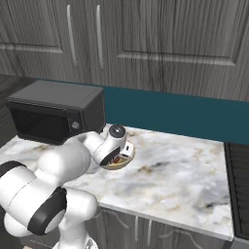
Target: Take the steak, mushroom, and squash from the freezer and place them in the bowl on the counter.
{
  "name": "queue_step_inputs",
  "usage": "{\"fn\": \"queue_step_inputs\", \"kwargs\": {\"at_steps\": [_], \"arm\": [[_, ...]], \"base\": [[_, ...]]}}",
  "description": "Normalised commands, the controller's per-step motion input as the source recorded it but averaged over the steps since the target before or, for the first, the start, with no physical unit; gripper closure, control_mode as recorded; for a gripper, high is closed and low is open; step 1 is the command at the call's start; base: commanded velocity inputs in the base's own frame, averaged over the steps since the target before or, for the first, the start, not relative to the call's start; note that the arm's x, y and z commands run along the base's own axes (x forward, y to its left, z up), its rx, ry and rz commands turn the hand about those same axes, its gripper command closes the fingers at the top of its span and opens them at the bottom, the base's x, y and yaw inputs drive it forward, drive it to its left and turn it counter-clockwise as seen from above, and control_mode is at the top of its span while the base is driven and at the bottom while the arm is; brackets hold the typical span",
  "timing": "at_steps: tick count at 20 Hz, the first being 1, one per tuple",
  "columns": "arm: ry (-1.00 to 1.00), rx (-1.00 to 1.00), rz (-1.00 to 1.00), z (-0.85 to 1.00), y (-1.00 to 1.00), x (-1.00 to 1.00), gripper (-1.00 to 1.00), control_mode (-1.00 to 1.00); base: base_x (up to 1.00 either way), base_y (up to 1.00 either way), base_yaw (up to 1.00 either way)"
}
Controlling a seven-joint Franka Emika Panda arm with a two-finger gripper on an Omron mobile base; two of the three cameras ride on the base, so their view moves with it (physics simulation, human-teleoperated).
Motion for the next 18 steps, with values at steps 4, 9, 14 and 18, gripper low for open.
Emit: {"fn": "queue_step_inputs", "kwargs": {"at_steps": [4,9,14,18], "arm": [[-0.15,0.00,0.00,0.04,0.00,-0.27,-1.00,-1.00],[-0.25,0.01,0.00,0.23,0.00,-0.52,-1.00,-1.00],[-0.18,0.06,0.00,0.66,0.00,-0.65,-1.00,-1.00],[0.01,0.00,-0.02,0.83,0.00,-0.73,-1.00,-1.00]], "base": [[0.00,0.00,0.00],[0.00,0.00,0.00],[0.00,0.00,0.00],[0.00,0.00,0.00]]}}
